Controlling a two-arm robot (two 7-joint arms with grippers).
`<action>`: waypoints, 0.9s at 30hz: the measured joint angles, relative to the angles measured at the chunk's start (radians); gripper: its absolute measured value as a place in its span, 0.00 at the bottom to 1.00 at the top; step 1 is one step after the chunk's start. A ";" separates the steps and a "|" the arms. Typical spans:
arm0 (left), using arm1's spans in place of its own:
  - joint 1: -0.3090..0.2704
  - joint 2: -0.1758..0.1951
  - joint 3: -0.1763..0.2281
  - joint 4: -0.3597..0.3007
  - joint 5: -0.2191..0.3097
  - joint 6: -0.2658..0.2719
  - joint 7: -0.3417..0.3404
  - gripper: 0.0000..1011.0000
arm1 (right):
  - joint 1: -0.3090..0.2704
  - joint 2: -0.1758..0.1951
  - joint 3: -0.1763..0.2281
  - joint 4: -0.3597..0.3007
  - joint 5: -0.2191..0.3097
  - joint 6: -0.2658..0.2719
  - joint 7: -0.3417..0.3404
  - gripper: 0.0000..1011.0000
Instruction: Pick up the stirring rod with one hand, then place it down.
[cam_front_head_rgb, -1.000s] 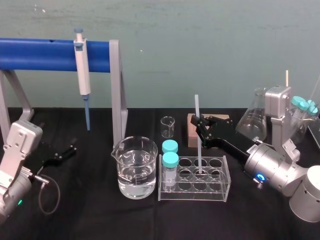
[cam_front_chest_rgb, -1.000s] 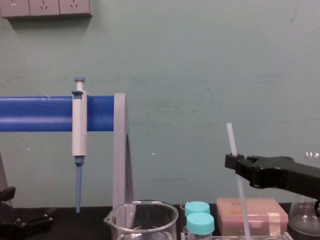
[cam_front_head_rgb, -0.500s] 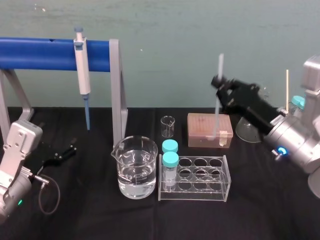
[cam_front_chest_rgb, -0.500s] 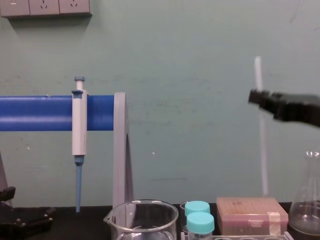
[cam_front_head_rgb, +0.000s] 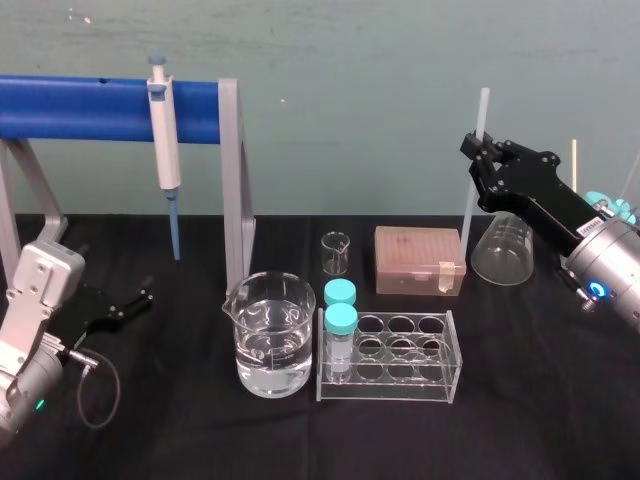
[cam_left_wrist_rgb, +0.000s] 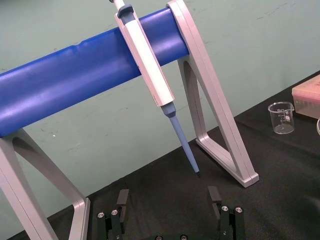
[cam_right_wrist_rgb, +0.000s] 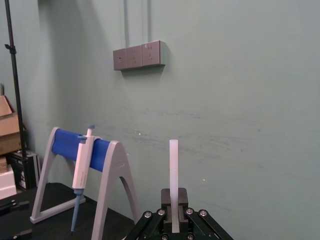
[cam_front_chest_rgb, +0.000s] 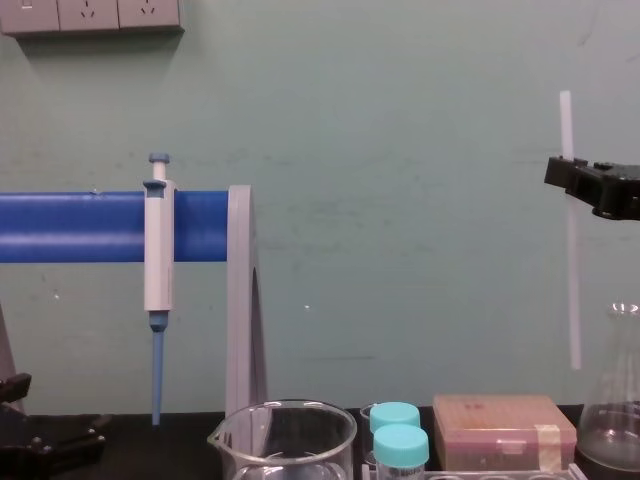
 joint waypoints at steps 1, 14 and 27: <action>0.000 0.000 0.000 0.000 0.000 0.000 0.000 0.99 | -0.001 0.000 0.002 0.000 0.000 0.002 0.000 0.07; 0.000 0.000 0.000 0.000 0.000 0.000 0.000 0.99 | -0.003 -0.003 0.003 0.003 -0.003 0.013 0.002 0.07; 0.000 0.000 0.000 0.000 0.000 0.000 0.000 0.99 | -0.002 -0.003 -0.001 0.005 0.000 0.018 0.011 0.07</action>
